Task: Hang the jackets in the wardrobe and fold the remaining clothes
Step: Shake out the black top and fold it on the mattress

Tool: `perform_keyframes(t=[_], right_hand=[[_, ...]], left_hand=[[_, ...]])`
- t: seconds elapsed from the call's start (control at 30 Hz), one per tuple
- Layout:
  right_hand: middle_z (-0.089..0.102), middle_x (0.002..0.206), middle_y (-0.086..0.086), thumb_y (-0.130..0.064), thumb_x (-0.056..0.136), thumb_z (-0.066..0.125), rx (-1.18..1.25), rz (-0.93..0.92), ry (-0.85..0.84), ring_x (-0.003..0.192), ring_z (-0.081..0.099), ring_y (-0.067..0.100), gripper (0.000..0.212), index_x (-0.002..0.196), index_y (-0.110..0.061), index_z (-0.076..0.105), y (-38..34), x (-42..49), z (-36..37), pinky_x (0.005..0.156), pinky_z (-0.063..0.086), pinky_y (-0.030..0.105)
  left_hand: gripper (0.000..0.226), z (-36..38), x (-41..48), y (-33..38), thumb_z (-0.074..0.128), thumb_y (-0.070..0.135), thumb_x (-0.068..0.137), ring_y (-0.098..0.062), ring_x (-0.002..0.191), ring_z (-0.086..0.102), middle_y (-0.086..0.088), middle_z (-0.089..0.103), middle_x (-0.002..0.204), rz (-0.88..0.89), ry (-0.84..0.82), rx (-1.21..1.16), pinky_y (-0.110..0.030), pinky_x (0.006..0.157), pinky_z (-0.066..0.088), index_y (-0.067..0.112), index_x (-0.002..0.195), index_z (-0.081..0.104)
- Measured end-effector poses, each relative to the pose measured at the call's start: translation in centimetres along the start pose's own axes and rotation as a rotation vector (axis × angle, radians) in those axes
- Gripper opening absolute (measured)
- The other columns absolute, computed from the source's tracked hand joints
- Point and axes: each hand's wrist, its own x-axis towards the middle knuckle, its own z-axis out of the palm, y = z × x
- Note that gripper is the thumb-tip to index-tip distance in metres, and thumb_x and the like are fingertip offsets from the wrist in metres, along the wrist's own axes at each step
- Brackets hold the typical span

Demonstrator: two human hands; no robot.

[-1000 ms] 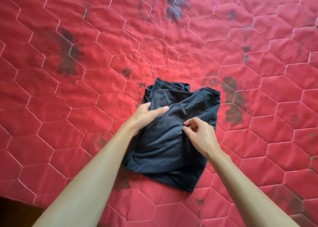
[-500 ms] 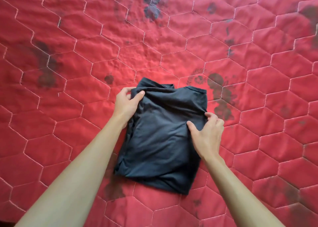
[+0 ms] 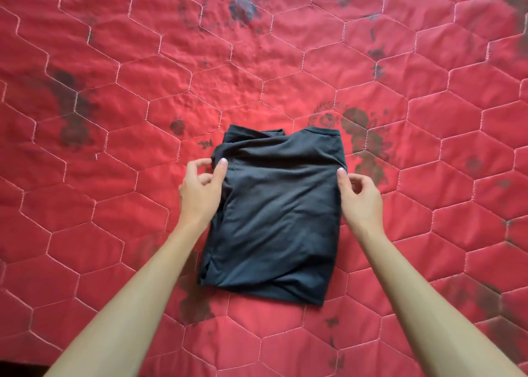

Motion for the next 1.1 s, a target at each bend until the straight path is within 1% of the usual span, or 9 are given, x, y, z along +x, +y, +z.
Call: perform_keyframes(t=[0.1, 0.2, 0.33, 0.5, 0.63, 0.77, 0.83, 1.0, 1.1], right_hand=[[0.061, 0.103, 0.004, -0.049, 0.085, 0.073, -0.141, -0.087, -0.009, 0.095, 0.060, 0.022, 0.051, 0.119, -0.016, 0.055, 2.4, -2.7, -0.4, 0.090, 0.046, 0.034], [0.053, 0.106, 0.003, -0.036, 0.077, 0.084, -0.277, -0.416, 0.081, 0.096, 0.054, 0.024, 0.053, 0.113, -0.012, 0.055, 5.6, -7.0, -1.0, 0.089, 0.046, 0.038], [0.046, 0.085, -0.010, -0.038, 0.074, 0.080, -0.443, -0.624, -0.250, 0.078, 0.047, 0.015, 0.035, 0.084, -0.024, 0.051, 9.8, -12.7, -0.8, 0.071, 0.043, 0.029], [0.051, 0.092, -0.007, -0.029, 0.066, 0.081, -0.563, -0.489, -0.261, 0.082, 0.055, 0.022, 0.037, 0.093, -0.022, 0.056, 12.9, -14.4, -0.4, 0.070, 0.051, 0.037], [0.053, 0.091, -0.002, -0.029, 0.067, 0.081, -0.643, -0.551, -0.219, 0.079, 0.055, 0.024, 0.036, 0.094, -0.019, 0.058, 12.7, -14.3, -0.3, 0.067, 0.049, 0.037], [0.056, 0.082, -0.001, -0.018, 0.073, 0.076, -0.664, -0.635, -0.167, 0.074, 0.057, 0.027, 0.021, 0.085, -0.016, 0.058, 12.3, -13.8, -0.5, 0.063, 0.047, 0.036], [0.058, 0.083, -0.004, -0.015, 0.078, 0.073, -0.593, -0.596, -0.181, 0.078, 0.057, 0.024, 0.016, 0.087, -0.017, 0.059, 12.3, -13.7, -1.0, 0.064, 0.046, 0.036], [0.054, 0.082, -0.012, -0.011, 0.083, 0.073, -0.437, -0.513, -0.196, 0.078, 0.054, 0.015, 0.019, 0.086, -0.021, 0.058, 13.6, -14.2, -3.8, 0.067, 0.046, 0.032], [0.051, 0.082, -0.013, -0.006, 0.080, 0.072, -0.462, -0.463, -0.209, 0.078, 0.054, 0.015, 0.022, 0.082, -0.020, 0.056, 15.3, -14.3, -5.0, 0.070, 0.048, 0.035]], left_hand=[[0.044, -1.4, -3.3, -0.8, 0.071, 0.057, 0.082, -0.008, 0.067, 0.062, 0.009, 0.069, 0.068, 0.019, -0.074, 0.092, -0.038, 0.083, 0.050, 0.032, 0.113, 0.052], [0.055, -2.8, -6.3, -2.8, 0.074, 0.064, 0.074, -0.012, 0.075, 0.065, 0.011, 0.069, 0.073, 0.024, -0.193, 0.228, -0.040, 0.078, 0.052, 0.039, 0.114, 0.046], [0.066, -4.0, -9.2, -5.4, 0.073, 0.067, 0.073, -0.024, 0.099, 0.065, 0.008, 0.068, 0.101, -0.028, -0.254, 0.395, -0.042, 0.086, 0.049, 0.037, 0.121, 0.040], [0.045, -4.7, -10.7, -8.3, 0.067, 0.064, 0.079, -0.025, 0.083, 0.066, 0.005, 0.070, 0.083, -0.044, -0.330, 0.453, -0.045, 0.078, 0.053, 0.024, 0.096, 0.056], [0.039, -4.6, -11.7, -8.6, 0.065, 0.056, 0.087, -0.026, 0.086, 0.070, 0.000, 0.075, 0.088, -0.099, -0.398, 0.123, -0.045, 0.080, 0.056, 0.017, 0.092, 0.071], [0.018, -4.6, -12.4, -7.2, 0.059, 0.030, 0.098, -0.013, 0.067, 0.069, 0.000, 0.073, 0.082, -0.323, -0.436, -0.177, -0.032, 0.051, 0.055, 0.015, 0.097, 0.067], [0.018, -5.0, -12.5, -7.0, 0.059, 0.030, 0.099, -0.011, 0.061, 0.066, 0.001, 0.071, 0.075, -0.305, -0.407, -0.173, -0.027, 0.045, 0.051, 0.014, 0.096, 0.065], [0.025, -5.5, -12.0, -7.8, 0.061, 0.027, 0.098, -0.024, 0.054, 0.068, -0.020, 0.072, 0.079, -0.235, -0.367, -0.053, -0.025, 0.038, 0.047, 0.003, 0.100, 0.061], [0.030, -4.8, -12.0, -8.7, 0.066, 0.033, 0.094, -0.030, 0.066, 0.068, -0.015, 0.072, 0.081, -0.141, -0.277, 0.243, -0.031, 0.052, 0.050, 0.003, 0.091, 0.063]])
